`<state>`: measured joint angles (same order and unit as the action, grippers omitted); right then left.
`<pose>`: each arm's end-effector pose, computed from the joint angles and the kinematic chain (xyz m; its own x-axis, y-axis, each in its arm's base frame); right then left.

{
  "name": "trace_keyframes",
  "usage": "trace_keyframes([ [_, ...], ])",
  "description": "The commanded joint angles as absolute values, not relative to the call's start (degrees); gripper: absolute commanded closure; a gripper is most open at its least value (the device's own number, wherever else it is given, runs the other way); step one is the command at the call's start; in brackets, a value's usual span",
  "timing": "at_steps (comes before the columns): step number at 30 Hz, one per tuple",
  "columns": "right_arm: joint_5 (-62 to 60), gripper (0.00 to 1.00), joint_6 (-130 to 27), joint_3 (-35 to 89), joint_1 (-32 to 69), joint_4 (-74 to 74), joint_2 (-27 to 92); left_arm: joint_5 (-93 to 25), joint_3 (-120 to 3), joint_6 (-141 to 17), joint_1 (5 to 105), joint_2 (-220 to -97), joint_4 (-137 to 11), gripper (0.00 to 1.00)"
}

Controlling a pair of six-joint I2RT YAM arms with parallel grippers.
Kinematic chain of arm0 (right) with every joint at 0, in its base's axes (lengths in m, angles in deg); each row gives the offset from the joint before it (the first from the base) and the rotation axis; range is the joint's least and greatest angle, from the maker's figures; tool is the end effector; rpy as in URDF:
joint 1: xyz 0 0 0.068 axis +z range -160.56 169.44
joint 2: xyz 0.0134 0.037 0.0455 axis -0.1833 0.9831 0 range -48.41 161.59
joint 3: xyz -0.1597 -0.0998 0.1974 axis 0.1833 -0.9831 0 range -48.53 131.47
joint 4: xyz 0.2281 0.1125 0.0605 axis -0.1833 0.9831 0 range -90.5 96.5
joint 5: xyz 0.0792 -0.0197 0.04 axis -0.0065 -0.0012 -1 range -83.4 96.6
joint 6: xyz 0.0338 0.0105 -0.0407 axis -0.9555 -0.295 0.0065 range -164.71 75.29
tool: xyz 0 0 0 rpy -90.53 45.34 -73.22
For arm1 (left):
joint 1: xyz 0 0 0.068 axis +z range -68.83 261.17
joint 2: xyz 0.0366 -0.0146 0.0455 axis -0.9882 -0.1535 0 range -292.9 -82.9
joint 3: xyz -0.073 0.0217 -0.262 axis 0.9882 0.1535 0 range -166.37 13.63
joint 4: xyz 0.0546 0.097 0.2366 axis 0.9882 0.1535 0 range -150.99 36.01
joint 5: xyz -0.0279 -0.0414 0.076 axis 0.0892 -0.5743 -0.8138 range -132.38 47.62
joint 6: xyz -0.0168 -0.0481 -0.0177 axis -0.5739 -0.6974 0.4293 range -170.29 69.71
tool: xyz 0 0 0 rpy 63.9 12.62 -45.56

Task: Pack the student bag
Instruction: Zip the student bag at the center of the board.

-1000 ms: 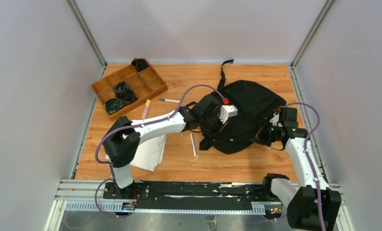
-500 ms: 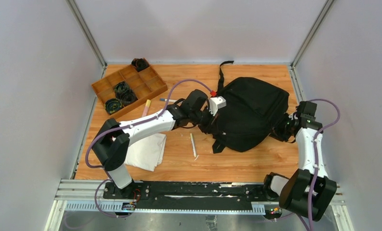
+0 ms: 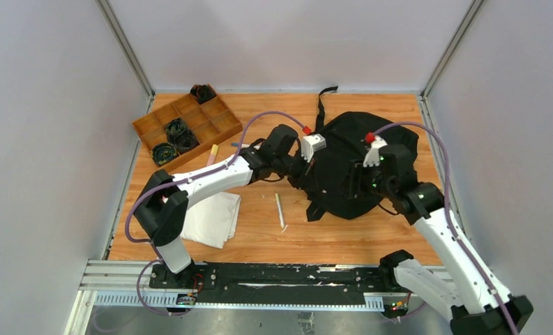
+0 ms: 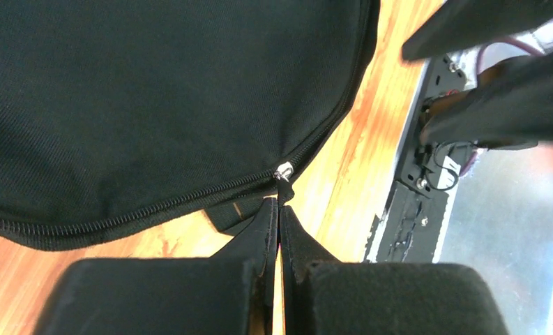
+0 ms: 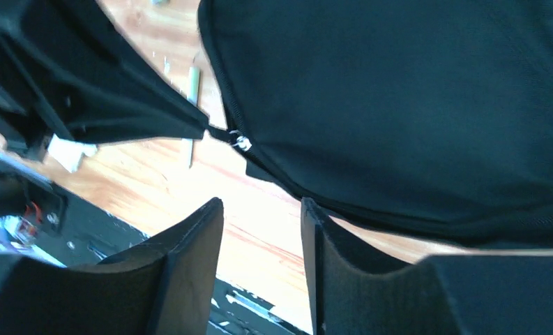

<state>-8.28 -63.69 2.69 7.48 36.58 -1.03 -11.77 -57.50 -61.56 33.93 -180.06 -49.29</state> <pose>0.1610 0.0621 0.3246 -0.6566 0.1169 -0.7451 -0.3065 0.8613 0.4052 0.2462 -0.2929 0.2579 -0.5844 0.3843 -0.7147 0.8067 0.3708 -0.4602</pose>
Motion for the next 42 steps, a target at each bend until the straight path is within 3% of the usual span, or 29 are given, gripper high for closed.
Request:
trace_keyframes([
  [1,2.6,0.53,-55.6,0.0,18.0,33.7,0.0,-5.0,-59.9,-62.9,37.2,-182.3,-52.4,1.0],
  [9,9.7,0.46,-41.5,-3.6,29.1,25.4,1.2,-0.8,-58.1,-66.1,37.8,-183.2,-57.1,1.0],
  [18,12.4,0.46,-37.3,-3.1,31.5,20.5,10.2,-0.3,-57.9,-66.7,38.4,-183.1,-57.7,1.0],
  [21,12.9,0.56,-37.8,-4.4,31.5,19.7,10.5,-0.1,-57.7,-66.6,38.7,-183.1,-58.0,1.0],
  [22,13.3,0.65,-38.2,-4.6,31.5,19.8,10.5,0.0,-57.7,-66.8,38.9,-183.3,-58.0,1.0],
  [24,14.5,0.94,-39.5,-5.0,31.5,20.5,10.3,0.3,-57.5,-67.6,39.3,-183.4,-59.3,1.0],
  [25,14.8,1.0,-40.3,-5.2,31.5,21.0,10.1,0.6,-57.2,-68.3,39.5,-183.4,-60.4,1.0],
  [42,34.0,1.0,-62.3,-8.9,31.4,37.5,-15.8,-1.4,-59.2,-73.5,50.3,-184.6,-66.6,1.0],
])
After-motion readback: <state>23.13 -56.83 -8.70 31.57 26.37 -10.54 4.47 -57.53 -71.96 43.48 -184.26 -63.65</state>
